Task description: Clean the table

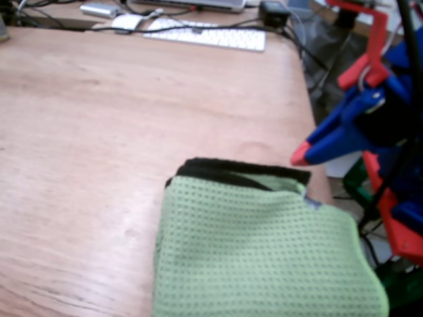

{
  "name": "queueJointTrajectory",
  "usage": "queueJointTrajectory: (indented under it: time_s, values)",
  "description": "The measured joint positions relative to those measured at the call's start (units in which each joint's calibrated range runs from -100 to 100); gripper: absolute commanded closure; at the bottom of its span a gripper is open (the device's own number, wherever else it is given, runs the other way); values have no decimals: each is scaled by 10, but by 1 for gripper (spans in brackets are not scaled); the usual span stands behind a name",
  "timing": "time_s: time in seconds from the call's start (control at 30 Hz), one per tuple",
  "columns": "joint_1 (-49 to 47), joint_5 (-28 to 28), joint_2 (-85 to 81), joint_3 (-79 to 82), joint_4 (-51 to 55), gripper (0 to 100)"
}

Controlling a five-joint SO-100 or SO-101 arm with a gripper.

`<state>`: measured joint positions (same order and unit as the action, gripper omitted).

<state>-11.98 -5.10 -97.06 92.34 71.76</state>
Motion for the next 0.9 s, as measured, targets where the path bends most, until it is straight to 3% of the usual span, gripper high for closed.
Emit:
queueJointTrajectory:
  time_s: [0.73, 0.9]
  values:
    - [0, 0, 0, 0, 0, 99]
    - [0, 3, 2, -83, 0, 99]
